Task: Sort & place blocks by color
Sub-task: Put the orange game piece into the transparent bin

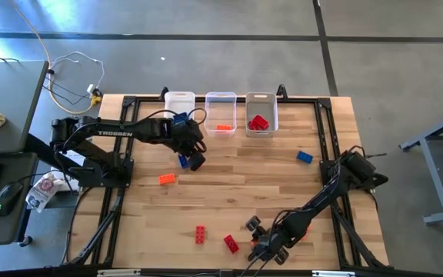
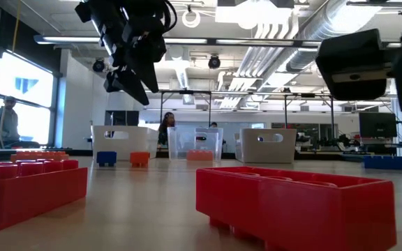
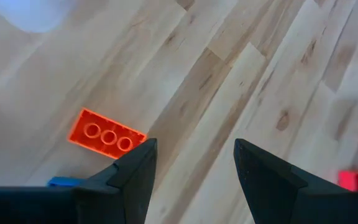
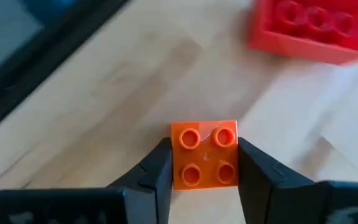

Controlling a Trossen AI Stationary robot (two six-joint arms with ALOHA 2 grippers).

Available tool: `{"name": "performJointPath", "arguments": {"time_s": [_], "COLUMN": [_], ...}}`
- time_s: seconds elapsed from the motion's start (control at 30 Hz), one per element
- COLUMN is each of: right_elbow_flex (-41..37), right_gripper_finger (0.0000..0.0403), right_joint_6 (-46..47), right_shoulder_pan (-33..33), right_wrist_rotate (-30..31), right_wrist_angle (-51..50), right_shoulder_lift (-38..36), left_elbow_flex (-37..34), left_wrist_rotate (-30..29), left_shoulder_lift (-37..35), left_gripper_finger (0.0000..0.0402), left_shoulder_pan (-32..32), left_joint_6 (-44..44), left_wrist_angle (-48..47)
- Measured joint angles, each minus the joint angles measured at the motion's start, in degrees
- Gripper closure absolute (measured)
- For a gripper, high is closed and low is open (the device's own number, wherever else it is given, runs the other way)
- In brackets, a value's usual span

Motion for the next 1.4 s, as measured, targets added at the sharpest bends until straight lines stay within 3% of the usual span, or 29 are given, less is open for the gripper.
{"name": "performJointPath", "arguments": {"time_s": [0.47,0.73,1.07,1.4], "right_elbow_flex": [-0.1,-0.1,-0.1,-0.1], "right_gripper_finger": [0.0289,0.0289,0.0289,0.0289], "right_joint_6": [8.1,5.2,0.4,-8.2], "right_shoulder_pan": [-6.3,-13.6,-25.5,-35.6], "right_wrist_rotate": [14.5,20.4,20.9,20.6], "right_wrist_angle": [-1.4,-1.3,0.2,4.3], "right_shoulder_lift": [-3.0,-4.1,-4.4,-4.6], "left_elbow_flex": [0.0,0.0,0.0,0.0], "left_wrist_rotate": [-5.8,-6.3,-15.8,-17.8], "left_shoulder_lift": [0.0,0.0,0.0,0.0], "left_gripper_finger": [0.0202,0.0202,0.0202,0.0202], "left_shoulder_pan": [0.0,0.0,0.0,0.0], "left_joint_6": [15.7,23.9,31.7,34.7], "left_wrist_angle": [-0.3,-0.5,-0.4,-4.0]}}
